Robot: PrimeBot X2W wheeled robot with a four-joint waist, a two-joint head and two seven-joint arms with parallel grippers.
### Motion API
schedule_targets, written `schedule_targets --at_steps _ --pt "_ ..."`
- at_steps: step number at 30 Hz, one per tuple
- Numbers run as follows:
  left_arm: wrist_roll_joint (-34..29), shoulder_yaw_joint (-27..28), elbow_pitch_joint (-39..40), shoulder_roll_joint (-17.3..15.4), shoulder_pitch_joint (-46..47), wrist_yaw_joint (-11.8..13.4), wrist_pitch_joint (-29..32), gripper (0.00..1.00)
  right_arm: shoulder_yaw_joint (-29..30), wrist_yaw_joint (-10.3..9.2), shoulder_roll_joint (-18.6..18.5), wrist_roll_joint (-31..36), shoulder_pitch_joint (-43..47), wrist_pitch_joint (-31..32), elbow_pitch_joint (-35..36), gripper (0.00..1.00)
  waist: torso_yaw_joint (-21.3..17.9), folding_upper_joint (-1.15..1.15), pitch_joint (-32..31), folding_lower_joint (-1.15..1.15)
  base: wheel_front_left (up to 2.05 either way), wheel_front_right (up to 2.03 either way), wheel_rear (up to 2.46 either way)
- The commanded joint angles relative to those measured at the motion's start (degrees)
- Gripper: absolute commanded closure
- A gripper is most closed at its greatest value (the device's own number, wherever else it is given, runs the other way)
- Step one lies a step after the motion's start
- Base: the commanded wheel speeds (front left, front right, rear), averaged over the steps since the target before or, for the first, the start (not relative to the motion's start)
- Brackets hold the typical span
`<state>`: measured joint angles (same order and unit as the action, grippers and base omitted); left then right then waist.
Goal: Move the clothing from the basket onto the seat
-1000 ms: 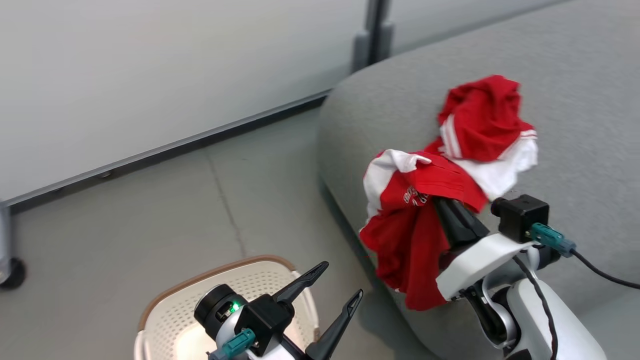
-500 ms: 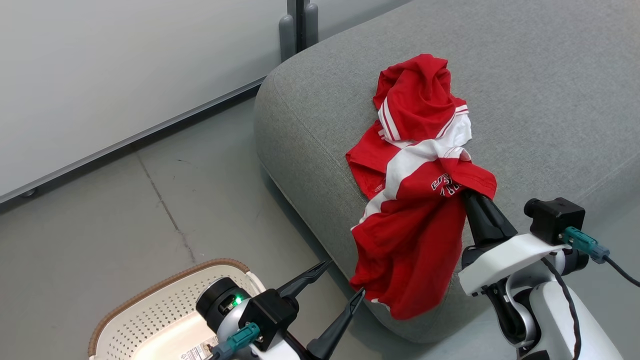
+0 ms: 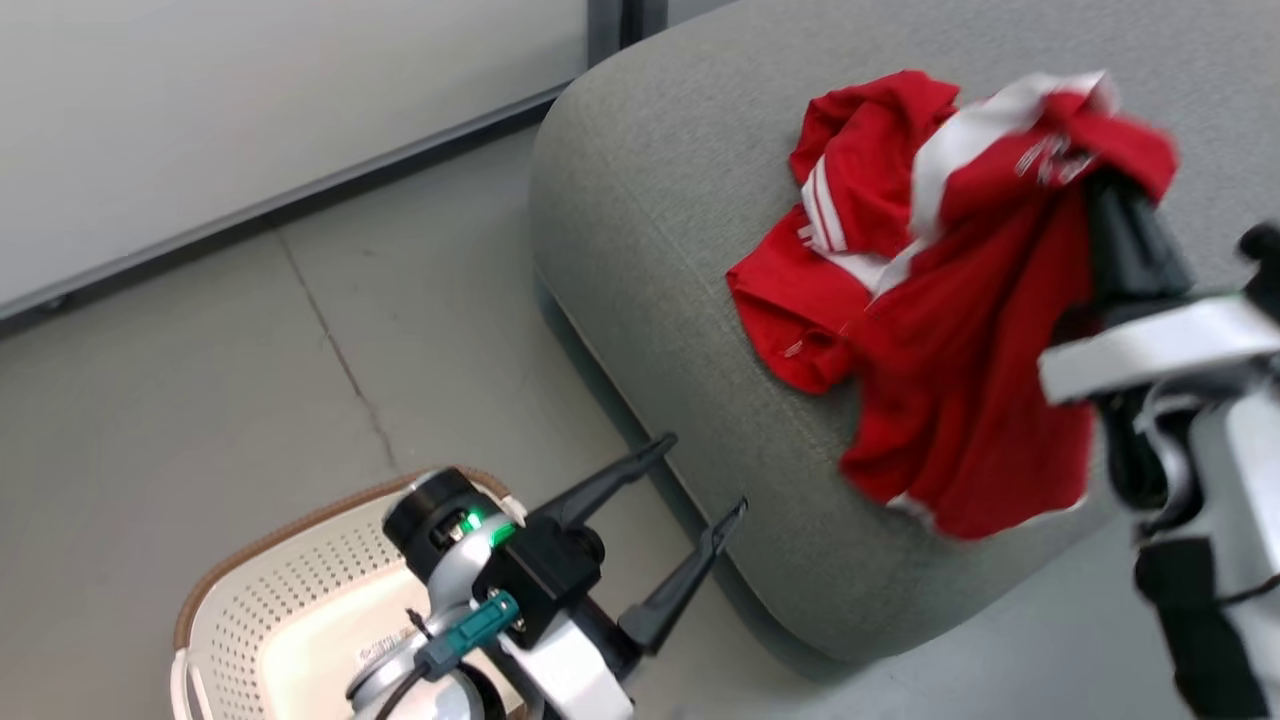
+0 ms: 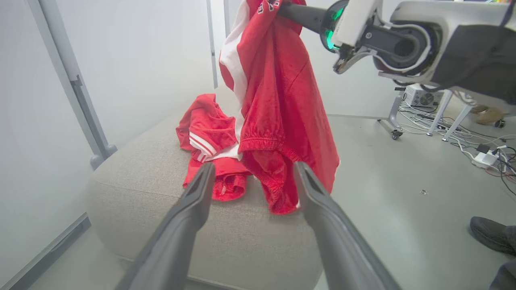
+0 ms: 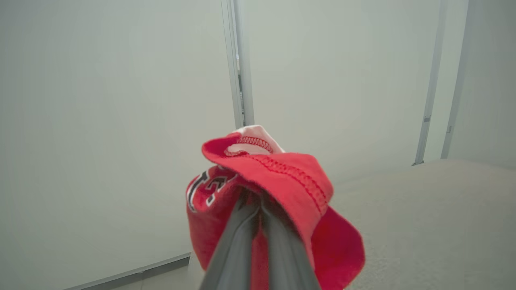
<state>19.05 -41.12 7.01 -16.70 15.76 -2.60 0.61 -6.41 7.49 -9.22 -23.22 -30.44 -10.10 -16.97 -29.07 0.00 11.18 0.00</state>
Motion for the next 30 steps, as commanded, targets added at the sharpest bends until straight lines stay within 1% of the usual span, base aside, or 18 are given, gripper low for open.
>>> schedule_targets --at_steps 1,6,10,16,23,30 --pt "-0.64 0.6 0.47 -0.35 1.39 0.26 0.15 0.0 0.39 0.01 -0.59 -0.11 -1.81 -0.5 -0.01 1.0 1.6 0.0 2.02 0.0 0.0 0.0 0.0" --pt "-2.11 1.16 2.67 -1.14 5.45 -0.24 1.17 0.0 3.9 0.01 -3.9 -0.18 -11.51 -1.99 -1.73 1.0 4.14 0.0 6.89 0.0 0.0 0.0 0.0" --pt "-3.36 1.02 3.78 -1.66 9.07 -1.02 2.2 0.0 6.39 0.01 -6.37 -0.7 -19.1 -3.26 -4.69 1.0 6.02 0.0 11.44 0.0 0.0 0.0 0.0" --pt "-5.18 0.46 5.25 -1.98 14.38 -2.1 3.51 0.0 8.49 0.01 -9.65 -0.98 -27.29 -4.64 -12.83 1.0 8.55 0.0 18.72 0.0 0.0 0.0 0.0" --pt "-6.51 -1.19 6.03 -2.06 18.67 -3.06 5.12 0.0 8.29 0.01 -10.34 -1.47 -31.98 -5.05 -25.12 1.0 11.07 0.0 25.76 0.0 0.0 0.0 0.0" --pt "-7.05 -2.21 6.6 -2.47 20.47 -3.35 5.94 0.0 9.67 0.0 -10.0 -2.2 -32.79 -5.09 -32.07 1.0 12.84 0.0 29.75 0.0 0.0 0.0 0.0"
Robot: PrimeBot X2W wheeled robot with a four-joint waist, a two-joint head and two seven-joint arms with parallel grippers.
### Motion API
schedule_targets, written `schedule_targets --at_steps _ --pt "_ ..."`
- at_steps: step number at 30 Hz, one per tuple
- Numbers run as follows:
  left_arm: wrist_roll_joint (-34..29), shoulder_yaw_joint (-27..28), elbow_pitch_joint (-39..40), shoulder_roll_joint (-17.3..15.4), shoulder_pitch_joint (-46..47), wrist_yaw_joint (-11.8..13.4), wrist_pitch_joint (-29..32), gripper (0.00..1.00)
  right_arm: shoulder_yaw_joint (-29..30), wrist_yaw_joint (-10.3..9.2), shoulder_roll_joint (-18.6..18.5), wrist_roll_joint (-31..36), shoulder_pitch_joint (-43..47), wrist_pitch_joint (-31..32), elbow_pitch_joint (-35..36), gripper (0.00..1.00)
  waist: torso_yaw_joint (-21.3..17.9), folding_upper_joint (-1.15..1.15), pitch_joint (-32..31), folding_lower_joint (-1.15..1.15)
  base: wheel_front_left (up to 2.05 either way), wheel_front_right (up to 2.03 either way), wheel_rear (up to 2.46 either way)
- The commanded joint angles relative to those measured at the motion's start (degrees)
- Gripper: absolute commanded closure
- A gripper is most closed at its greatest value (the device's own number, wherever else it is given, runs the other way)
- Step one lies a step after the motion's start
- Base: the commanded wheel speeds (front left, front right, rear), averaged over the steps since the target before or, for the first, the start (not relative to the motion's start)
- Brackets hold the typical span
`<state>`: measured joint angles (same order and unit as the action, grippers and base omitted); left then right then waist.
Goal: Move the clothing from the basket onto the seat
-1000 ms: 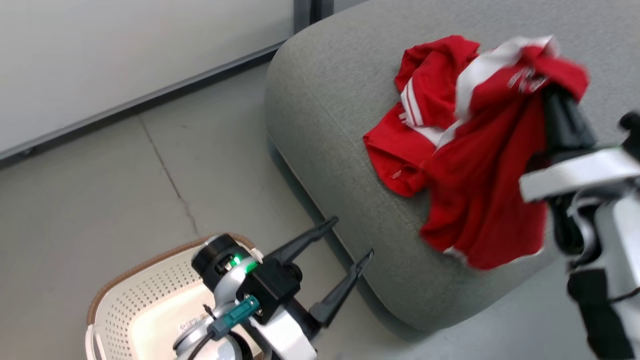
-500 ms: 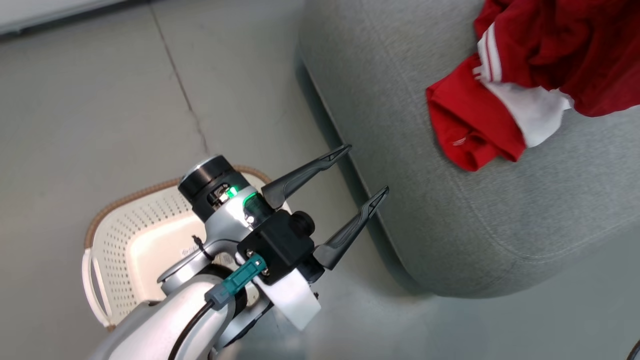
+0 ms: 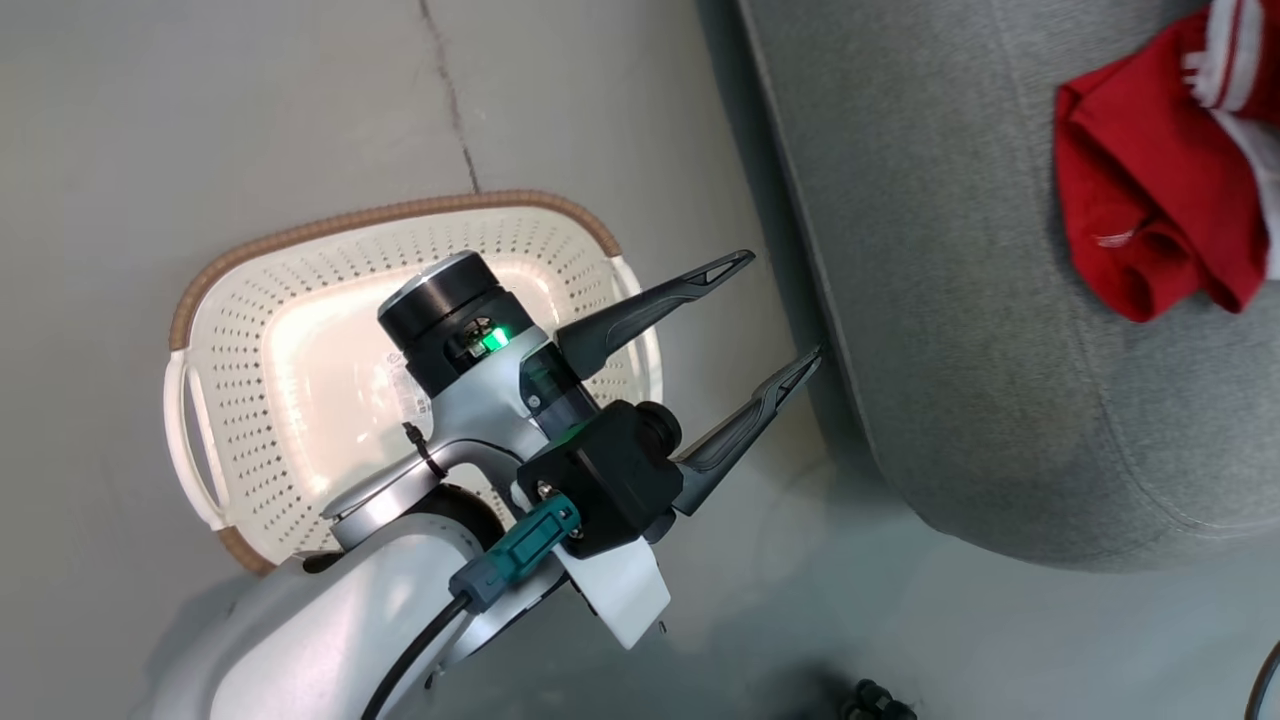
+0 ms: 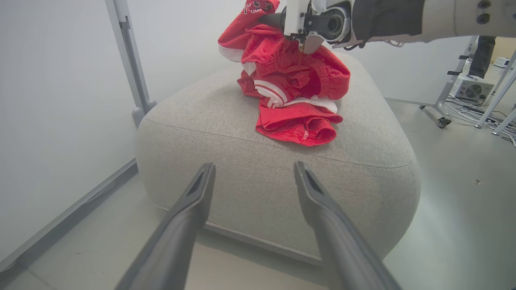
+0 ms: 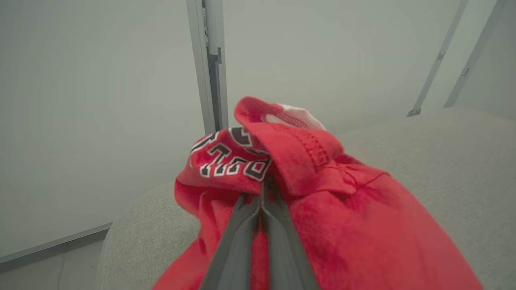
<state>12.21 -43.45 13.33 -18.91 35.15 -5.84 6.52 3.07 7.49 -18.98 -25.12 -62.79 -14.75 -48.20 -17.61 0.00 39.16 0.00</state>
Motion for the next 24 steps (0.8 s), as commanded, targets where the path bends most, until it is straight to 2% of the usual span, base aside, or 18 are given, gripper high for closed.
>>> schedule_targets --at_steps 1,3,4,5,6,7,15,24 --pt "-0.25 0.11 0.28 -0.36 1.03 -0.08 0.06 0.0 0.39 0.01 0.07 -0.67 -0.47 -0.44 -1.57 1.0 1.4 0.0 1.96 0.0 0.0 0.0 0.0" --pt "-0.35 0.12 0.42 -0.58 1.07 0.11 0.15 0.0 0.57 0.01 0.26 -0.6 -0.39 -0.45 -2.18 1.0 1.34 0.0 2.19 0.0 0.0 0.0 0.0" --pt "-0.34 0.17 0.38 -0.72 1.04 0.21 0.16 0.0 1.11 0.0 0.21 -0.63 -0.32 -0.45 -2.33 0.77 1.24 0.0 2.18 0.0 0.0 0.0 0.0" --pt "-0.34 0.17 0.38 -0.72 1.04 0.21 0.16 0.0 1.11 0.0 0.21 -0.63 -0.32 -0.45 -2.33 0.77 1.24 0.0 2.18 0.0 0.0 0.0 0.0" --pt "-0.25 0.25 0.24 -0.84 0.97 0.24 0.09 0.0 1.5 0.0 0.25 -0.37 -0.2 -0.45 -2.08 0.27 1.12 0.0 2.01 0.0 0.0 0.0 0.0" --pt "-0.06 0.31 0.07 -0.88 0.93 0.23 -0.06 0.0 1.58 0.01 0.37 0.04 0.17 -0.45 -1.75 0.0 1.02 0.0 1.74 0.0 0.0 0.0 0.0" --pt "2.54 1.07 -3.1 -0.38 -2.85 1.93 -3.61 0.0 0.75 0.0 2.55 4.43 6.45 -0.41 0.55 0.0 0.17 0.0 -6.62 0.0 0.0 0.0 0.0" --pt "6.51 2.6 -6.12 1.39 -10.53 6.24 -8.14 0.0 0.13 0.01 3.43 6.9 17.48 -0.4 6.96 0.0 1.97 0.0 -17.21 0.0 0.0 0.0 0.0"
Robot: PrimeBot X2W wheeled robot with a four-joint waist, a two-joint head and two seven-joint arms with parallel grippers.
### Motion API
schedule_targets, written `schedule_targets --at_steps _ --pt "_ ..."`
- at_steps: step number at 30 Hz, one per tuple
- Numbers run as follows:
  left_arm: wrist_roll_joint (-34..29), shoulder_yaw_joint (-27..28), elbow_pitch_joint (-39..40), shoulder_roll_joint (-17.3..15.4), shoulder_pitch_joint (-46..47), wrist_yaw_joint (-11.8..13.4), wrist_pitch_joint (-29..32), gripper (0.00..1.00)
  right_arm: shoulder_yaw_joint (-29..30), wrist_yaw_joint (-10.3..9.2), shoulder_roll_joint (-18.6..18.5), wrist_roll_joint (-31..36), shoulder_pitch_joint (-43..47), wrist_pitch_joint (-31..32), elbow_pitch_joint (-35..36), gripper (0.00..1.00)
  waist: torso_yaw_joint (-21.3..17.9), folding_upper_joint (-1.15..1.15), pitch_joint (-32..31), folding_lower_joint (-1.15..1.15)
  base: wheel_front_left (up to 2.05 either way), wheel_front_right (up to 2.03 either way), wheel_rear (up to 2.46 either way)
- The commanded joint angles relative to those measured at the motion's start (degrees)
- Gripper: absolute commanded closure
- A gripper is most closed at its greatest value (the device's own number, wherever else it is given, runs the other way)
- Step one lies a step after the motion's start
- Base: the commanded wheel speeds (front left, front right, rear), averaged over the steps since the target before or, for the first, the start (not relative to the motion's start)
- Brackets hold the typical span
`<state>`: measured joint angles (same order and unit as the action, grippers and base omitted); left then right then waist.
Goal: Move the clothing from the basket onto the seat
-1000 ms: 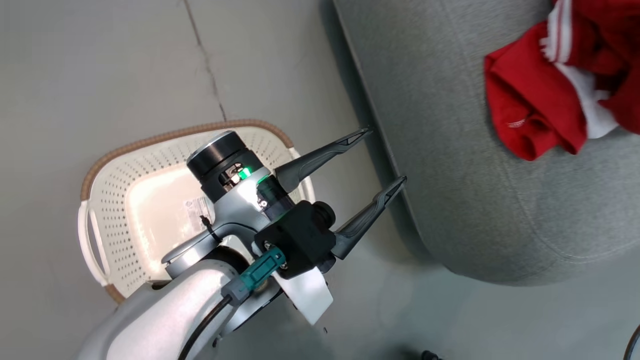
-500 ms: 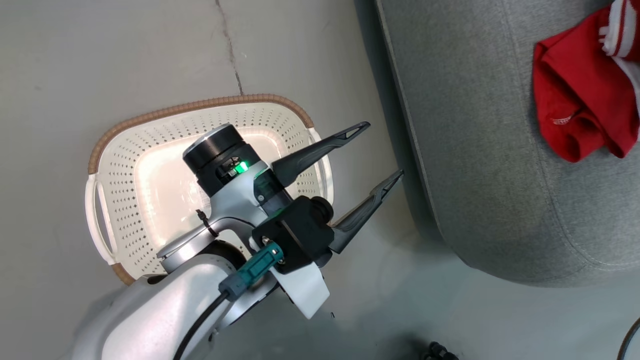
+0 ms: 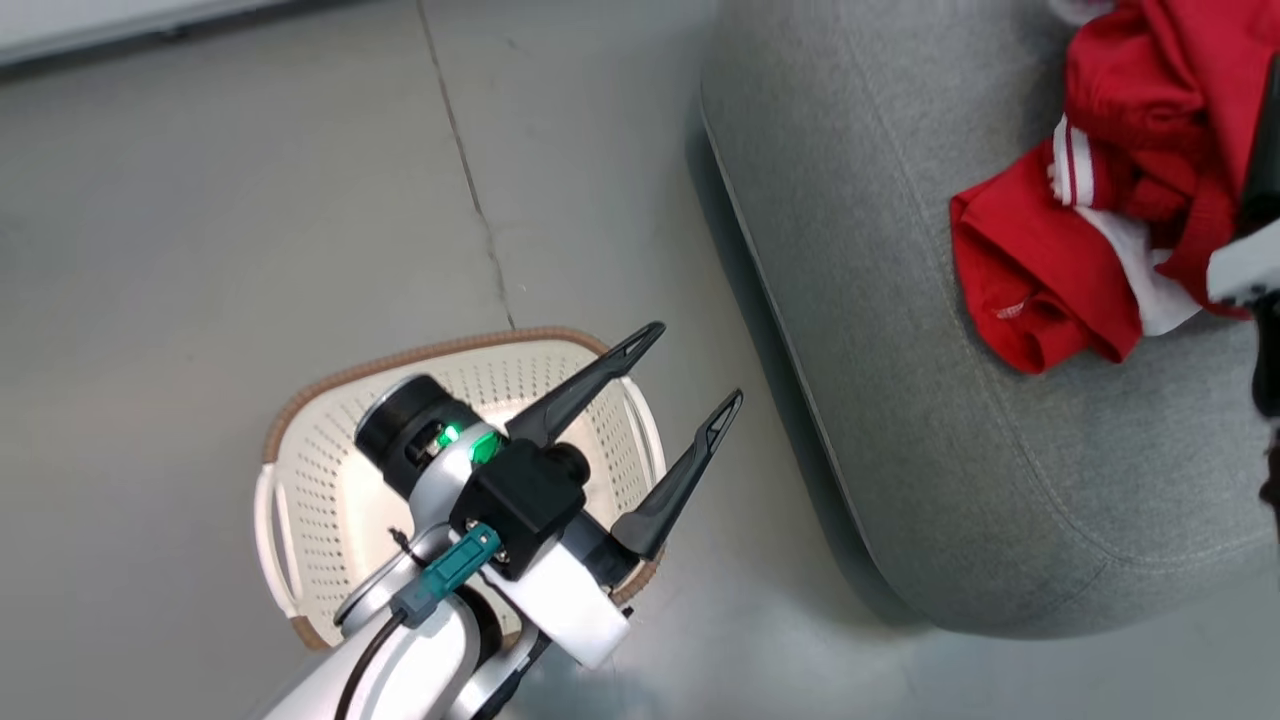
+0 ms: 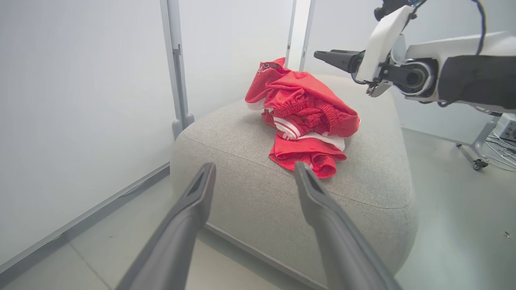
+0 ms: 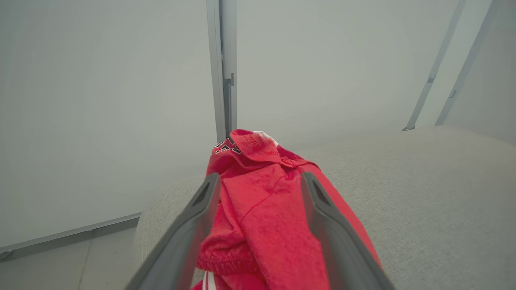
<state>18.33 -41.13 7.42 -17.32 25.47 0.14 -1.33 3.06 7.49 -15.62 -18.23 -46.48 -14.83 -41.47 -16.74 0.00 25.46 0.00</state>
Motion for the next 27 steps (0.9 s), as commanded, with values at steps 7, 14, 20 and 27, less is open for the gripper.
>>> schedule_targets --at_steps 7,14,20,27 --pt "3.63 1.81 -3.46 1.77 -7.3 4.09 -4.41 0.0 -0.13 0.0 3.44 2.25 14.66 -0.33 10.34 0.0 4.37 0.0 -12.0 0.0 0.0 0.0 0.0" --pt "6.01 5.22 -5.28 2.47 -11.09 7.76 -7.92 0.0 -0.04 0.01 7.54 4.15 26.16 1.24 22.8 0.0 7.88 0.0 -17.02 0.0 0.0 0.0 0.0" --pt "7.85 9.56 -7.06 2.37 -12.73 10.79 -10.38 0.0 -0.51 0.01 10.37 6.0 34.14 6.25 33.8 0.0 10.85 0.0 -19.65 0.0 0.0 0.0 0.0" --pt "10.08 16.89 -6.9 1.0 -16.51 14.8 -12.79 0.0 0.15 0.01 11.73 7.26 39.64 10.34 40.93 0.0 13.7 0.0 -21.33 0.0 0.0 0.0 0.0"
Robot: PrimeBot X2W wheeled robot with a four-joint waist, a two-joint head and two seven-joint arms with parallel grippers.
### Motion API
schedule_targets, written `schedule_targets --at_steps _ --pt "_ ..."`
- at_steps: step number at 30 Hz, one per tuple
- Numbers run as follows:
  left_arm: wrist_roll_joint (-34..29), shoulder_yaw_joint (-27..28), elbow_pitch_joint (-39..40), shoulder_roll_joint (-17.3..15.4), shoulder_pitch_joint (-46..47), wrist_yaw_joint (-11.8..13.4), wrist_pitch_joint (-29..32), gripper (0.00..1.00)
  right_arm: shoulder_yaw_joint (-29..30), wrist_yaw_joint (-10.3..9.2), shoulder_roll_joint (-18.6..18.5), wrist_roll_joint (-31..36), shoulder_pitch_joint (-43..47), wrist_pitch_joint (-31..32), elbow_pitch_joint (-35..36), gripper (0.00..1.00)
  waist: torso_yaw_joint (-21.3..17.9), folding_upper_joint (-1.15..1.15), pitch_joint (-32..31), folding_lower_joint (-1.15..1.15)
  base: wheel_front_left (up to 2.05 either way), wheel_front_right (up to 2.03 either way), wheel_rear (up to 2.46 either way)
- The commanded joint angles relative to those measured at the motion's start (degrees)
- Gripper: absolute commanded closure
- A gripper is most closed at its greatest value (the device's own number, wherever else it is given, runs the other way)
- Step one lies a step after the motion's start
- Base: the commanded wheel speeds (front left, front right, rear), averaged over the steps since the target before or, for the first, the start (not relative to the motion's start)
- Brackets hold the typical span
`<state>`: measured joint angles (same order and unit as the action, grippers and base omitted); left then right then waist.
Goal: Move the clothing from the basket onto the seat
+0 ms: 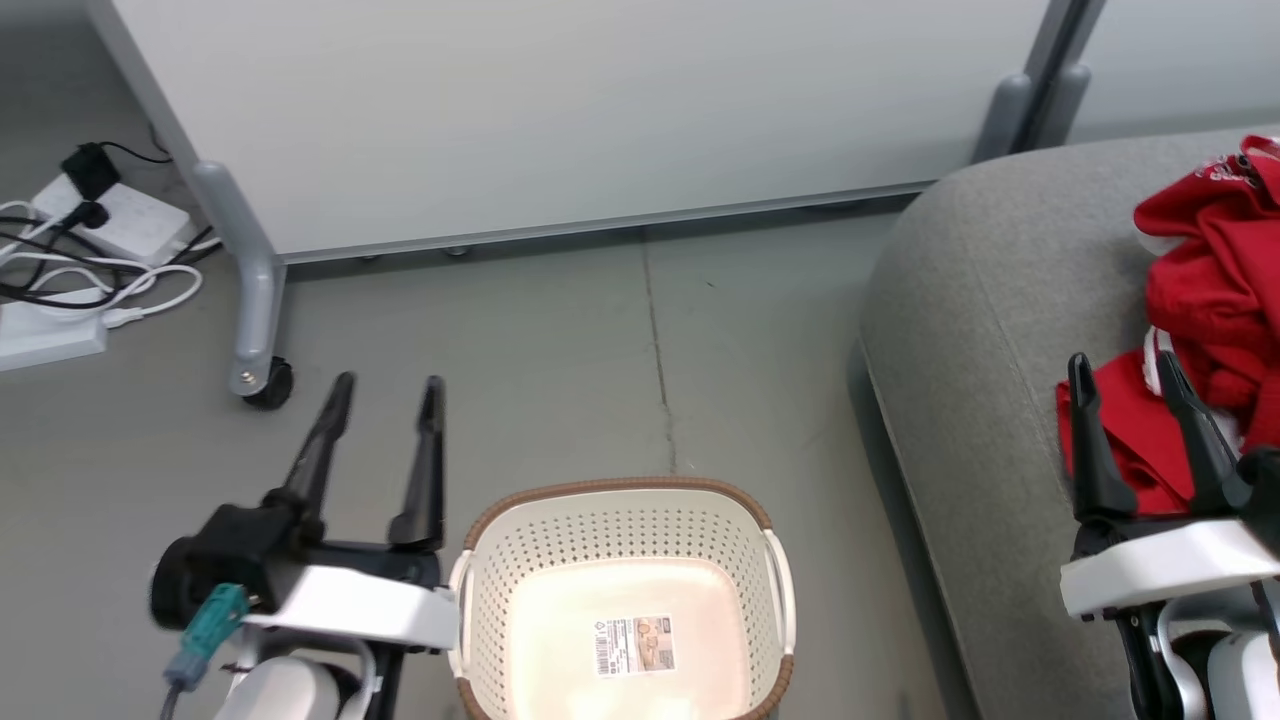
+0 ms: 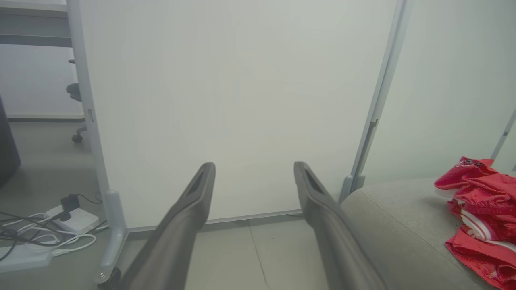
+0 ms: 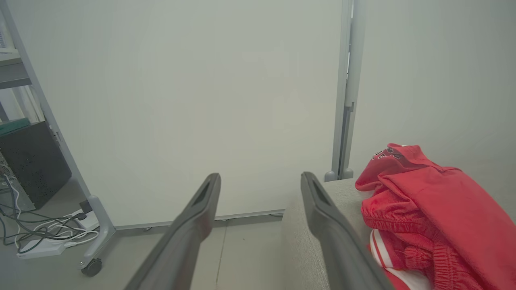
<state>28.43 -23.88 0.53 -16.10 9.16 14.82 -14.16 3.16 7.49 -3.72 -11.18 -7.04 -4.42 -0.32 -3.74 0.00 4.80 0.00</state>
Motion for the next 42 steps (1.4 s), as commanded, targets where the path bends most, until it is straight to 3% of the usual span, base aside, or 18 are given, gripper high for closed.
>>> schedule_targets --at_steps 1,9,15,27,42 --pt "0.35 0.87 0.22 -0.42 -0.89 0.52 -0.26 0.0 0.22 0.01 -0.01 0.26 0.89 0.4 0.65 0.0 1.14 0.0 -0.96 0.0 0.0 0.0 0.0" --pt "1.27 8.86 2.25 -1.35 -8.3 2.55 -1.09 0.0 1.39 0.01 0.5 1.19 5.64 3.32 4.49 0.0 4.14 0.0 -3.51 0.0 0.0 0.0 0.0" --pt "-0.15 11.42 4.32 -1.69 -12.54 1.14 -1.06 0.0 1.34 0.01 0.63 1.63 8.37 4.39 5.89 0.0 5.12 0.0 -4.78 0.0 0.0 0.0 0.0" --pt "-1.08 9.44 1.51 -3.94 -13.65 -3.18 -0.58 0.0 0.64 0.01 0.68 0.88 11.82 5.98 7.28 0.0 5.12 0.0 -6.13 0.0 0.0 0.0 0.0" --pt "-0.41 8.55 -0.48 -4.08 -13.28 -2.7 1.19 0.0 -0.64 0.01 0.69 0.56 12.2 6.58 7.51 0.0 4.93 0.0 -6.36 0.0 0.0 0.0 0.0"
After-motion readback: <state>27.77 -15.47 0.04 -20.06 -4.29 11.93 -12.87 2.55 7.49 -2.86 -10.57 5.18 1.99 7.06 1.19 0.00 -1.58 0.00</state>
